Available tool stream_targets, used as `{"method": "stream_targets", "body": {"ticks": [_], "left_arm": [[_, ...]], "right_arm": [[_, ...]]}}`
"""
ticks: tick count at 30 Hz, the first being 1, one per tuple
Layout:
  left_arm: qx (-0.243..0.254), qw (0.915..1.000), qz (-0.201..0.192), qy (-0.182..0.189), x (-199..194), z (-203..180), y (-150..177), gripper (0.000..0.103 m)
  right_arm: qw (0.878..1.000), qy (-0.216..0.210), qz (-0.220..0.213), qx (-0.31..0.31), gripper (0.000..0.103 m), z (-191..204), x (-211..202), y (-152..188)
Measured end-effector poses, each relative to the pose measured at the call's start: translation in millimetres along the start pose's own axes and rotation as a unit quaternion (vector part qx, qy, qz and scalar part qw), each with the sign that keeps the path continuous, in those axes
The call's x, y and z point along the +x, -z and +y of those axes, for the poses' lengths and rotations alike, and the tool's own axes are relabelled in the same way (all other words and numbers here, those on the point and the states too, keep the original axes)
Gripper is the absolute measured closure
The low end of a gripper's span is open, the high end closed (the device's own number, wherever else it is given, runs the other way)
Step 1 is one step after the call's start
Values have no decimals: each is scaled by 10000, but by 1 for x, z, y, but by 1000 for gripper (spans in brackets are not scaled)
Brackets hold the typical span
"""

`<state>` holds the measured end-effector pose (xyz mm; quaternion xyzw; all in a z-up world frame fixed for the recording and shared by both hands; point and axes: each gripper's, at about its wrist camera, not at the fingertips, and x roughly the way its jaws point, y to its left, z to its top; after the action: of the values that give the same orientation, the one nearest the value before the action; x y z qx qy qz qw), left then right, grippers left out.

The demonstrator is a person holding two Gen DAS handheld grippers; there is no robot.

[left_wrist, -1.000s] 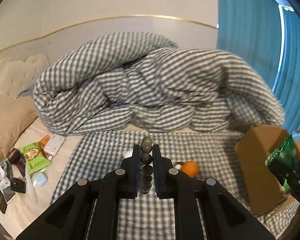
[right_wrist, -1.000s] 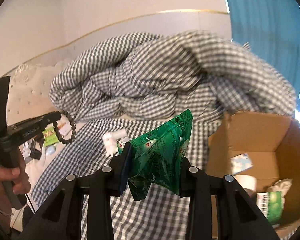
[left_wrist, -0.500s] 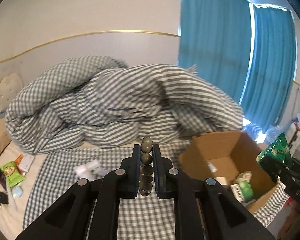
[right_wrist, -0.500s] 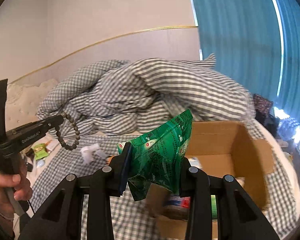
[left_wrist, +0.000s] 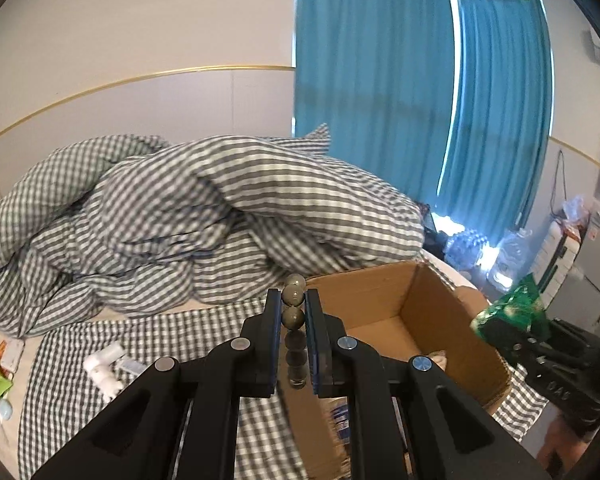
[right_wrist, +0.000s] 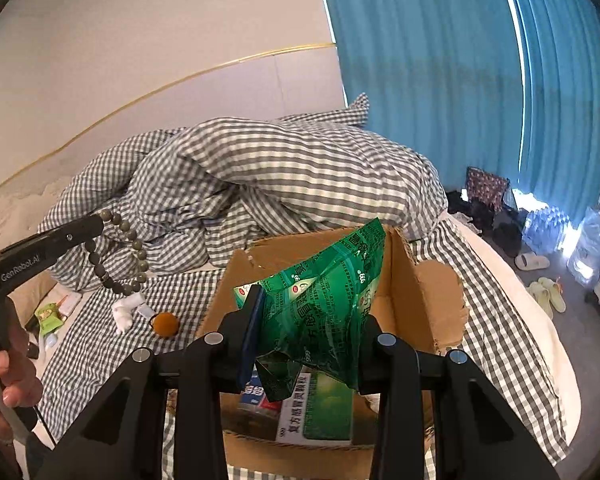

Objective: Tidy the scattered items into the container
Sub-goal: 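Carry the green packet and bracelet over the cardboard box and release both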

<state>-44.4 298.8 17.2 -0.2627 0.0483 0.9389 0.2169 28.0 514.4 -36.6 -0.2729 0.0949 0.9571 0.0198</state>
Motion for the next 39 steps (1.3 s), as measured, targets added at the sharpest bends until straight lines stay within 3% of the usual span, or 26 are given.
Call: {"method": "stream_targets", "body": {"ticks": [3,5,6,7,8,11,18,26,27,29,30,31,39], "left_arm": [[113,9999,7,47,7,-14,-4,92],[159,9998,2,84,11,-22,-6,92],[172,9998,-3,108,13,-25,-7,92],[180,9998,-7,130,15,-28,-8,92],[178,9997,-8,156,17,-31,-8,92],[170,9995,28,266,26,-41,-8,92],[351,9973,248,587,46,-72,0,92],[658,9941,480,710,68,-108,8,90],[695,9937,495,731,69,-111,8,86],[774,9928,501,759,69,-115,8,61],[835,9928,478,710,68,-118,8,33],[878,9933,410,623,66,-119,8,24],[675,9965,256,419,49,-91,3,23]], "right_arm": [[10000,-1,30,28,67,-7,7,3],[9999,98,74,-14,60,-10,14,3],[9999,86,135,-45,51,-13,16,4],[9997,41,229,-102,28,-13,20,4],[9996,69,216,-194,20,-13,19,5],[9987,312,-23,-404,20,-15,4,5],[9966,705,-340,-257,15,-43,-24,4],[9961,825,-306,-74,14,-63,-36,10],[9961,823,-303,-47,14,-64,-37,11],[9960,842,-311,-9,12,-67,-40,14],[9959,852,-316,7,12,-67,-40,14],[9958,856,-322,30,12,-68,-40,14],[9956,796,-475,148,12,-62,-47,8]]}}
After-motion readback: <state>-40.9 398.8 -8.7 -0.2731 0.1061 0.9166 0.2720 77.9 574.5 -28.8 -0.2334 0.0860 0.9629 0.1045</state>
